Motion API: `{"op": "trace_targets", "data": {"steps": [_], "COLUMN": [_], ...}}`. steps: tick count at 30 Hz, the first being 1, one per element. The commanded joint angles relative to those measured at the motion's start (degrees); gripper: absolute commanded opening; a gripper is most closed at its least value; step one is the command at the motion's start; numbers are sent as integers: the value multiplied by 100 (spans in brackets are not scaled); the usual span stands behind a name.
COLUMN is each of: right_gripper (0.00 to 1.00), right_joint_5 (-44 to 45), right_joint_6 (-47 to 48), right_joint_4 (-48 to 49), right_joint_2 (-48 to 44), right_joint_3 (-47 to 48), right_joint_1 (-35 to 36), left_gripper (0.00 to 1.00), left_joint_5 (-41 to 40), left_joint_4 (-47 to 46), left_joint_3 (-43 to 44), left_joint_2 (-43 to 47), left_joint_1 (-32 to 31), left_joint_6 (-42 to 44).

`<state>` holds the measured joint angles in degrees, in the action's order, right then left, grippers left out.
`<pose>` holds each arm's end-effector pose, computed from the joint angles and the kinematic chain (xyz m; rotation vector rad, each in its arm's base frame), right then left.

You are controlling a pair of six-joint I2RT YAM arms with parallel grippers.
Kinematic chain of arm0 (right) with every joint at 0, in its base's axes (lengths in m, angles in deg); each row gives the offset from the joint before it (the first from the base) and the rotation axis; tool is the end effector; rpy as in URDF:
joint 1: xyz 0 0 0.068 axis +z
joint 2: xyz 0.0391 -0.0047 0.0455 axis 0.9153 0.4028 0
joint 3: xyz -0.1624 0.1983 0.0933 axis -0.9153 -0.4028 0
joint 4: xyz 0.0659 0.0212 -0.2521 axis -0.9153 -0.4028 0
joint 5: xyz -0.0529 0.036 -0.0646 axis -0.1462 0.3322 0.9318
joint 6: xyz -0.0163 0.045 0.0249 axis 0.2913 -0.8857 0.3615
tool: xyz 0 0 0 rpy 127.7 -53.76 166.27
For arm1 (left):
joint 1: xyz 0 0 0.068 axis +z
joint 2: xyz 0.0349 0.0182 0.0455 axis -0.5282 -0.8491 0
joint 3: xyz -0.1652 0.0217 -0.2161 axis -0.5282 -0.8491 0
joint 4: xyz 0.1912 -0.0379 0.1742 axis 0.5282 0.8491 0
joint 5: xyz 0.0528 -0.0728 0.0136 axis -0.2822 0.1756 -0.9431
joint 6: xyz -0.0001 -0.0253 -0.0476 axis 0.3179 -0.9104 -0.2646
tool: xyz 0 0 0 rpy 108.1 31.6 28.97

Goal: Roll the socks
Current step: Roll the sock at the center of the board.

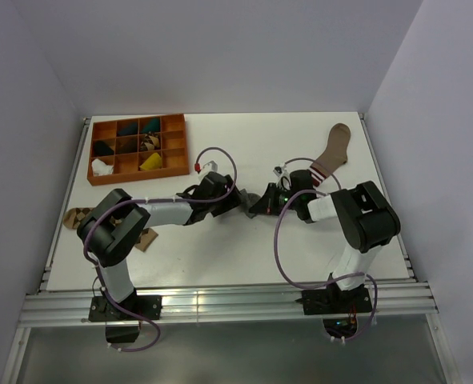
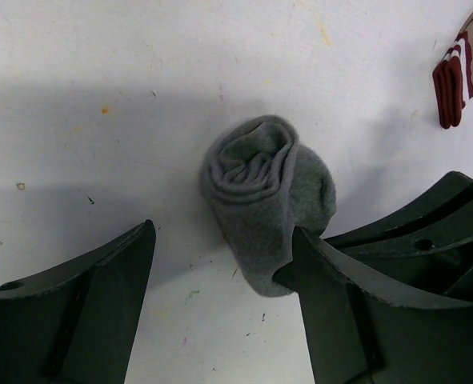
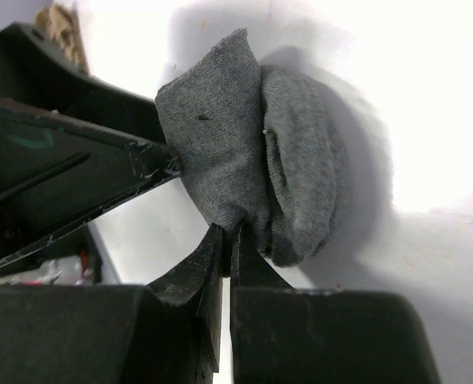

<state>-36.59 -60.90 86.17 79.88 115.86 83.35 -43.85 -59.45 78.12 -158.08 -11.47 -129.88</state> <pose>0.2828 0.1119 0.1132 -0.1221 2.3148 1.2706 0.2699 -0.2492 0.1512 -0.4270 2.3624 -0.7988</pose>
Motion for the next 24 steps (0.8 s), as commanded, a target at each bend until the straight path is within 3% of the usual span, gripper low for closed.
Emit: {"op": "trace_targets", "data": {"steps": [1,10,24], "right_gripper": [0,0,0], "right_joint_5": [-568,-641,27], "right_joint_6": [-69,133,687], "right_joint_4": [-480,-1314,-1692], "right_joint_2": [190,533,314], "right_joint_3": [162,716,628], "right_joint_1": [-40,-172,-137], "left_gripper": [74,71,48], "left_joint_5": [143,64,-173], "left_joint_4": [-175,78,1220], "left_joint_3": [-109,84,629], "left_joint_2": [129,-29,-627], "left_joint_1": [2,2,2], "left_joint_6": [-24,-112,-437]}}
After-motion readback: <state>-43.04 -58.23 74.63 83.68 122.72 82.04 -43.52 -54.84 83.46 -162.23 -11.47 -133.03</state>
